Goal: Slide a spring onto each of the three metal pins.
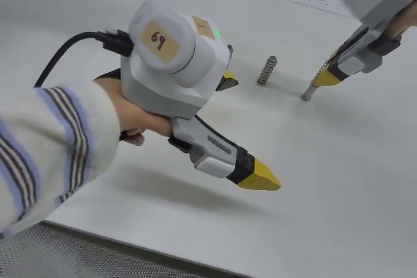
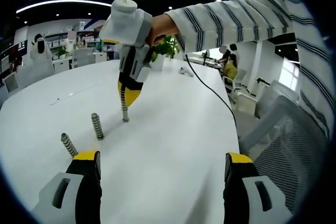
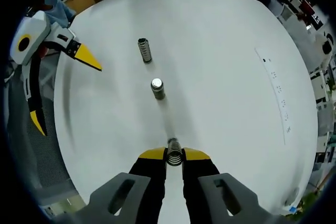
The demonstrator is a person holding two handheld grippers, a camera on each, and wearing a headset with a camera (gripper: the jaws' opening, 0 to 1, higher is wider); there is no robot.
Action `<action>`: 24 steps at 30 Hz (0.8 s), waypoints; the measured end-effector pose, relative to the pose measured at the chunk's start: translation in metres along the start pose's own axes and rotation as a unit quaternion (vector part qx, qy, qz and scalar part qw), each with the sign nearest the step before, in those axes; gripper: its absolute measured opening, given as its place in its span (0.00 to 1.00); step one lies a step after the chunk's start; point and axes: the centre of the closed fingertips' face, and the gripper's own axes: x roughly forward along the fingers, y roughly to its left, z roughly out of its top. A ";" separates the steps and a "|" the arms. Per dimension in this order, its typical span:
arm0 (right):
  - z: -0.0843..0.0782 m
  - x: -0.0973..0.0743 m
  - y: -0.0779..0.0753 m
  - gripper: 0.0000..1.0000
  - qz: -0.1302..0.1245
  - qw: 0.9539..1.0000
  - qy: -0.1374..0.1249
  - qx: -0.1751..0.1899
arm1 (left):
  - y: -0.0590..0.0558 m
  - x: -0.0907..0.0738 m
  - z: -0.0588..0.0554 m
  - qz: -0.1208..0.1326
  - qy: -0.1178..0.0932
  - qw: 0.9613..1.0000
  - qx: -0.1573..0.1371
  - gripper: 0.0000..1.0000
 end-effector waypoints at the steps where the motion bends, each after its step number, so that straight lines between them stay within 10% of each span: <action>1: 0.000 0.002 -0.001 0.08 0.000 1.000 0.001 -0.001 | 0.000 0.000 0.000 -0.001 0.001 1.000 0.000 0.96; 24: -0.007 0.033 -0.001 0.08 0.007 0.999 0.016 -0.029 | -0.003 -0.001 -0.015 -0.004 0.032 0.999 -0.006 0.94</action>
